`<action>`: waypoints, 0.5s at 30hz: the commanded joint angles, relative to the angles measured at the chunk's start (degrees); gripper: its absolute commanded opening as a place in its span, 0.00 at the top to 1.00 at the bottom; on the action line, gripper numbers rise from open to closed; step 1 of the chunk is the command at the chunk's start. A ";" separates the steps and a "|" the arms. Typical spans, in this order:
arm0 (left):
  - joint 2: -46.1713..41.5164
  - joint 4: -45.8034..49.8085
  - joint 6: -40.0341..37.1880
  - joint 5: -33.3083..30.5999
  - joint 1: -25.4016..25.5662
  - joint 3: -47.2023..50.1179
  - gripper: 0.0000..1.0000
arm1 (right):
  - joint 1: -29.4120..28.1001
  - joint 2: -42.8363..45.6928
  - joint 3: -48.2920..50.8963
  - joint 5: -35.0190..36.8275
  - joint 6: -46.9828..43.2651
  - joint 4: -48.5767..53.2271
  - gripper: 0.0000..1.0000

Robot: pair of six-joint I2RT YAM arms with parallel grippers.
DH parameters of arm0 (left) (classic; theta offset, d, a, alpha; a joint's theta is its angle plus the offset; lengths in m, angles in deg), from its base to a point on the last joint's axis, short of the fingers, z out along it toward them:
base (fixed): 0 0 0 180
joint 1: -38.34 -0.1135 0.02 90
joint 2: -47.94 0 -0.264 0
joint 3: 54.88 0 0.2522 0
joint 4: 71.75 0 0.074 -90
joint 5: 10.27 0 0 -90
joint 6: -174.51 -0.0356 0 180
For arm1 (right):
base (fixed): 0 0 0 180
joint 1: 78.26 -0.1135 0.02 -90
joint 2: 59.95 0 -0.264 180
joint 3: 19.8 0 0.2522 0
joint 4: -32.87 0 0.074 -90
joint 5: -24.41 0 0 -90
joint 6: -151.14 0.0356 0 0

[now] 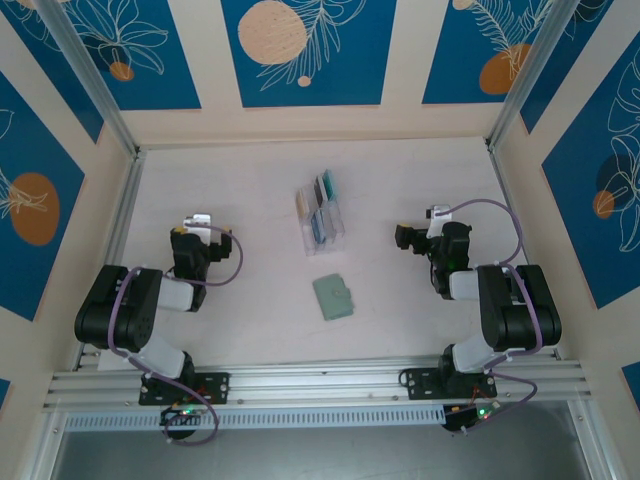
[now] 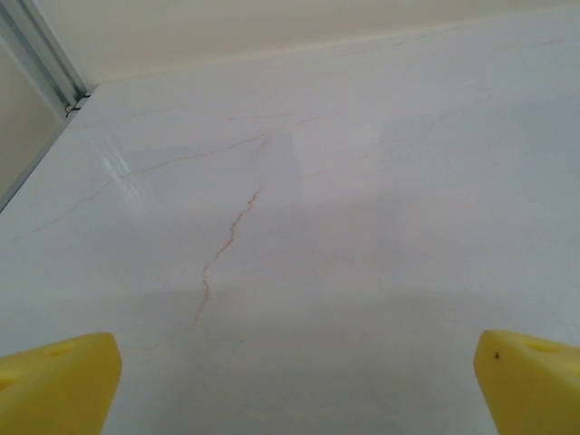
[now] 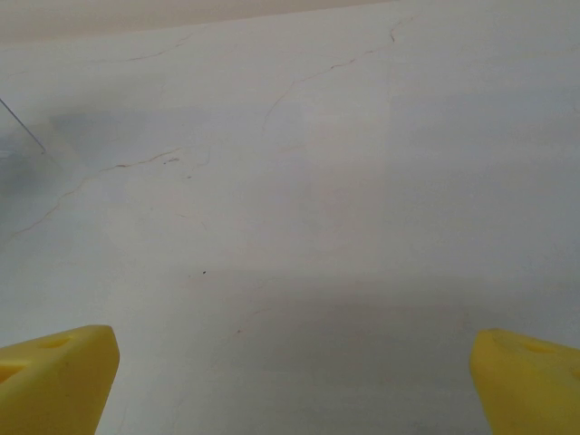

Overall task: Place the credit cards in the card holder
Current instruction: Reset both arms

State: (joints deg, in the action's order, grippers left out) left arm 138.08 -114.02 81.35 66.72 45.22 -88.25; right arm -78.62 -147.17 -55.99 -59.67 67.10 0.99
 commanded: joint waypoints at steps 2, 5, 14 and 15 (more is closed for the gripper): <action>-0.59 0.15 -0.45 1.45 -0.02 -0.77 0.00 | 0.24 0.03 -1.30 -0.64 -0.24 -0.50 0.01; -0.59 0.16 -0.45 1.42 -0.02 -0.80 0.00 | 0.23 0.03 -1.31 -0.59 -0.25 -0.51 0.01; -0.59 0.18 -0.45 1.43 -0.06 -0.80 0.00 | 0.27 0.01 -1.30 -0.64 -0.24 -0.49 0.01; -0.59 0.22 -0.45 1.44 -0.07 -0.81 0.00 | 0.24 0.03 -1.33 -0.64 -0.25 -0.50 0.01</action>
State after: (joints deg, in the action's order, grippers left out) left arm 138.08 -114.02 81.35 66.74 45.22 -88.25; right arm -78.62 -147.17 -56.02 -59.65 67.10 0.99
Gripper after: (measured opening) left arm 0.998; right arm 0.993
